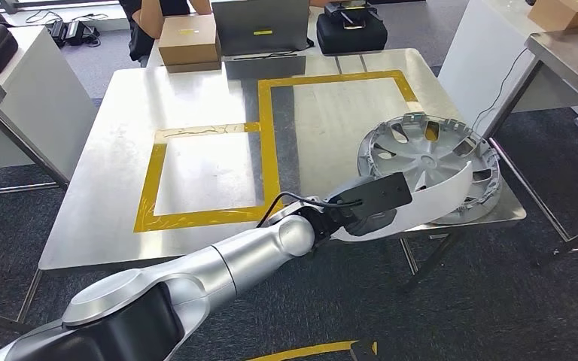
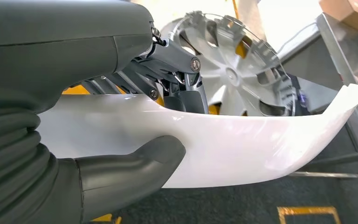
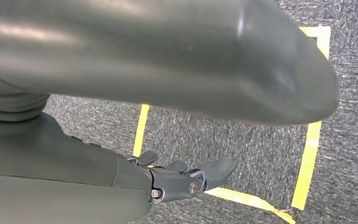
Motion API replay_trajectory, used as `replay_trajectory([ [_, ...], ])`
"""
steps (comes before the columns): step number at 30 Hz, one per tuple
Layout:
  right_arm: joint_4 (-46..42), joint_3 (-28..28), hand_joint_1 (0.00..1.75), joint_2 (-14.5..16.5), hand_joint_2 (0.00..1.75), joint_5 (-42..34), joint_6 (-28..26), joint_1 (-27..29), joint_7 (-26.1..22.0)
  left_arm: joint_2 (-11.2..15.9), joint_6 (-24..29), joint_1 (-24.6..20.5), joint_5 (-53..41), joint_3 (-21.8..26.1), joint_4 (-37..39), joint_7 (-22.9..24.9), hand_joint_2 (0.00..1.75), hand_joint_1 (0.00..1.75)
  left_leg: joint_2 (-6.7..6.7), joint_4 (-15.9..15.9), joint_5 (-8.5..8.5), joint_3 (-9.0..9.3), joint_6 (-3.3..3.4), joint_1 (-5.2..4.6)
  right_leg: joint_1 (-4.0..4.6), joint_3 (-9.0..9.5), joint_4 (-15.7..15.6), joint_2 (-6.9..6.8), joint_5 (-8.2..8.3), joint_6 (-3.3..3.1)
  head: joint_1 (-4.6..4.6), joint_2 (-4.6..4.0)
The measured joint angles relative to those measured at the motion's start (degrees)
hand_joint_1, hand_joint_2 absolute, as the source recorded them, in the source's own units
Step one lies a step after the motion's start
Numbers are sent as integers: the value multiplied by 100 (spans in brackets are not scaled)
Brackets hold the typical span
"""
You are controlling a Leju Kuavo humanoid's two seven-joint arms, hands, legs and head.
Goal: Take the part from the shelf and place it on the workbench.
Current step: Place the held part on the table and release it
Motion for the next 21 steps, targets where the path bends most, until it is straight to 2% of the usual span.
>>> replay_trajectory([
  [12, 0, 11, 0, 9, 0, 13, 57, 7, -28, 11, 276, -405, -309, -324, 598, 247, 175, 175, 0, 1, 0, -1, 0, 0, 0, 0, 0, 0, 1, 1, 0, 0],
  [21, 0, 63, 0, 17, 0, 85, 97, 12, -99, 25, 726, -697, -1692, -981, 914, 708, 175, 175, 0, 2, 1, -2, 0, 0, 0, 0, -1, 0, 1, 1, 0, 0],
])
